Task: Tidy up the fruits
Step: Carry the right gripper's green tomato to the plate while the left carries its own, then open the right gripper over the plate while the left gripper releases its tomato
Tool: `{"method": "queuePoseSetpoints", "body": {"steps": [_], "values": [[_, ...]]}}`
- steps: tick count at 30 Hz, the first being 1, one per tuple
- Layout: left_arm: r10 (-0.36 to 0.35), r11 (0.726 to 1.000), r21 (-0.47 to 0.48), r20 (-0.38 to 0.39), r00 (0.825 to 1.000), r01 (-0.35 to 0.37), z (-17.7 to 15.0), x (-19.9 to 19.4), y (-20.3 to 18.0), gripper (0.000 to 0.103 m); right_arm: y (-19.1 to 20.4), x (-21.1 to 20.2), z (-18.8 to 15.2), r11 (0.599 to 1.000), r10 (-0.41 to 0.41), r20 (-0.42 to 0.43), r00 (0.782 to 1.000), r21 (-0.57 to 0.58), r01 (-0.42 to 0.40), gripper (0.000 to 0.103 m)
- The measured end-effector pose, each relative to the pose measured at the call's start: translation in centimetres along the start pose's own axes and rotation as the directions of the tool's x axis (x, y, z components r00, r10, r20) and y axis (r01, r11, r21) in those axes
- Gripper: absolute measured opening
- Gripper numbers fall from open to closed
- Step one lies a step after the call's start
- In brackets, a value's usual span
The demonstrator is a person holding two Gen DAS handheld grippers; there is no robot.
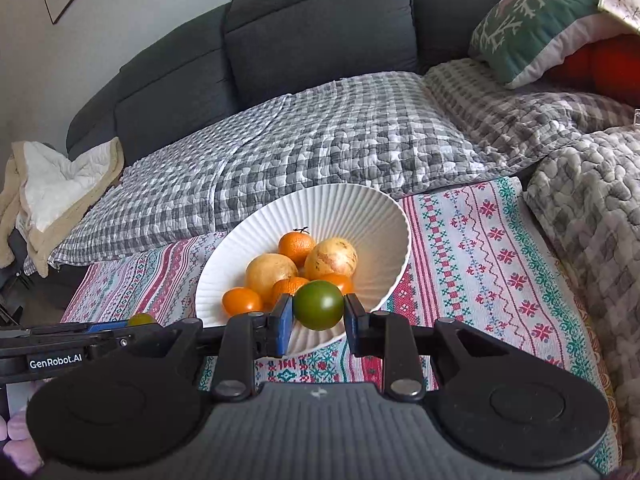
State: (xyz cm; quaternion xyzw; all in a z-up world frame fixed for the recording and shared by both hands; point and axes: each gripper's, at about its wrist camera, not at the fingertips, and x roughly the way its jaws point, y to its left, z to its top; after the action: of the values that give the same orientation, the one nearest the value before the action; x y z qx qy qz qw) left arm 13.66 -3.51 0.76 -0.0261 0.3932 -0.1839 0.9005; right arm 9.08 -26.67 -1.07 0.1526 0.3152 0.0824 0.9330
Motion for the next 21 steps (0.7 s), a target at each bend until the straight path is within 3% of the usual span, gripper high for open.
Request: {"method": "queuePoseSetpoints", "body": {"steps": [10, 21], "values": [[0.0, 1.0, 0.007, 0.002, 1.0, 0.0, 3.7, 5.0, 0.7, 0.018, -1.0, 4.2, 4.5, 1.0, -0.012, 0.001, 1.0, 0.012, 0.012, 0.024], [-0.018, 0.997, -0.072, -0.06, 0.998, 0.013, 5.7, 9.9, 1.0, 0.017, -1.5, 9.0, 5.4, 0.996, -0.004, -0.091, 0.996, 0.087, 0.012, 0.024]]}}
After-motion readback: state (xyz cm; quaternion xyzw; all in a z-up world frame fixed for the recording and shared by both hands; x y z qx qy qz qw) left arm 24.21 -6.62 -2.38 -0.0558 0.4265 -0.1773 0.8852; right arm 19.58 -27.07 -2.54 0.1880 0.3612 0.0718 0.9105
